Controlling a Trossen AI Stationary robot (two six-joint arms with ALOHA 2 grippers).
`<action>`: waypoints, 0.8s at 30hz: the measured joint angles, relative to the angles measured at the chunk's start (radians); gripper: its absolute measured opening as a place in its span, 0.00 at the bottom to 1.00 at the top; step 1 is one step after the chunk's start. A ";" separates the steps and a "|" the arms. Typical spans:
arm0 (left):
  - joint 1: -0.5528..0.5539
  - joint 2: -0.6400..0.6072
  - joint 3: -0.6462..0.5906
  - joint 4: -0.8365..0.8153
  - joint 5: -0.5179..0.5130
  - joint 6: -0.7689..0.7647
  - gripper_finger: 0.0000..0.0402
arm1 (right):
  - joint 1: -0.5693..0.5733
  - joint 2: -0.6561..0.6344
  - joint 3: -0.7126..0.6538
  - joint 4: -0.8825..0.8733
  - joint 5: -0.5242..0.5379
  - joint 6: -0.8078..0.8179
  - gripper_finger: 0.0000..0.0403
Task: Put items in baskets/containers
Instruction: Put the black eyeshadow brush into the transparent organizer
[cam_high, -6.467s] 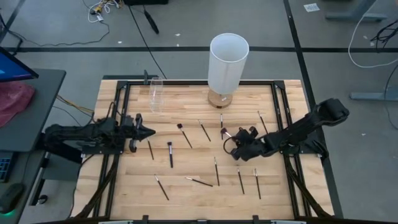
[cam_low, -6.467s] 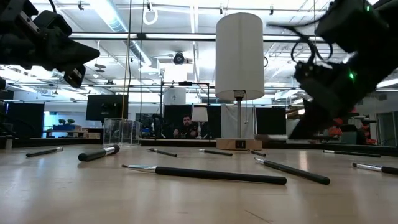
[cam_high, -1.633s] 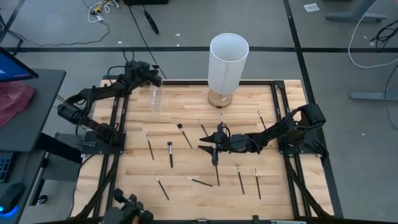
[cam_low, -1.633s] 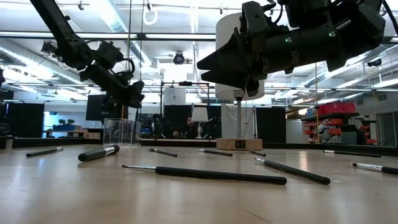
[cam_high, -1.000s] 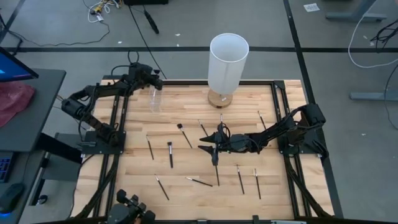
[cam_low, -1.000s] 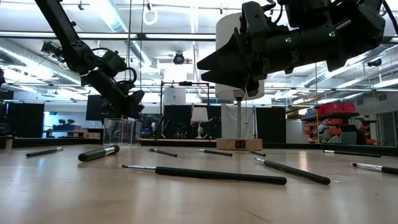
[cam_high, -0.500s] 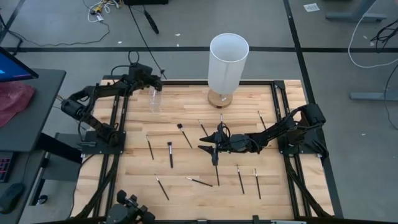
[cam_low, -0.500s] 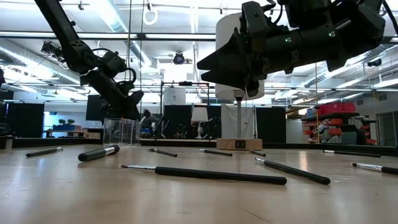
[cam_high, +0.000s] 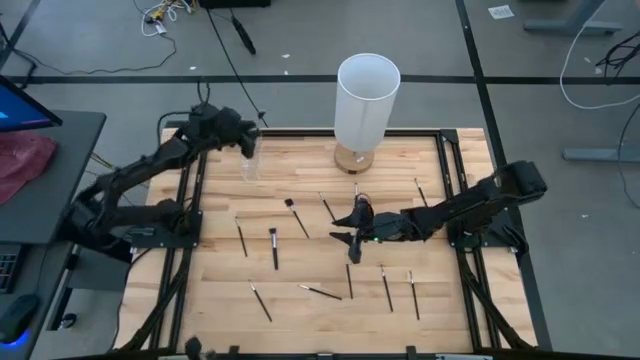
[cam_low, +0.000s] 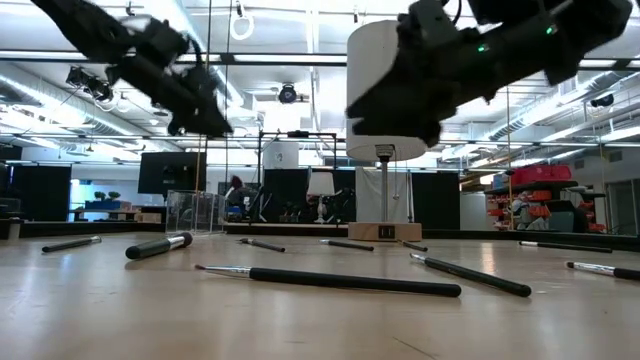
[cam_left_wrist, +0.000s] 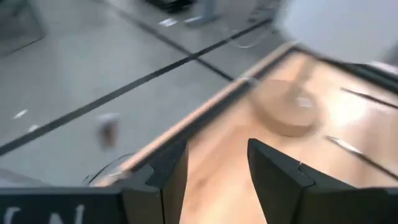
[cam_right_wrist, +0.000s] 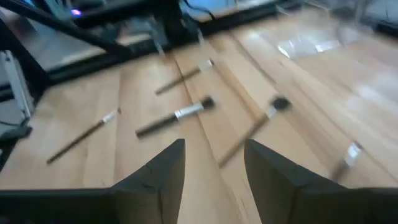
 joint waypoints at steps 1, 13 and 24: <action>-0.041 -0.025 0.000 -0.014 -0.001 -0.001 0.40 | 0.000 -0.035 0.000 -0.076 0.000 0.025 0.42; -0.586 -0.099 -0.181 0.178 -0.281 -0.100 0.30 | 0.001 -0.215 -0.014 -0.846 0.034 0.494 0.48; -0.854 -0.091 -0.460 0.646 -0.508 -0.207 0.29 | -0.028 0.062 -0.108 -0.281 0.426 0.509 0.62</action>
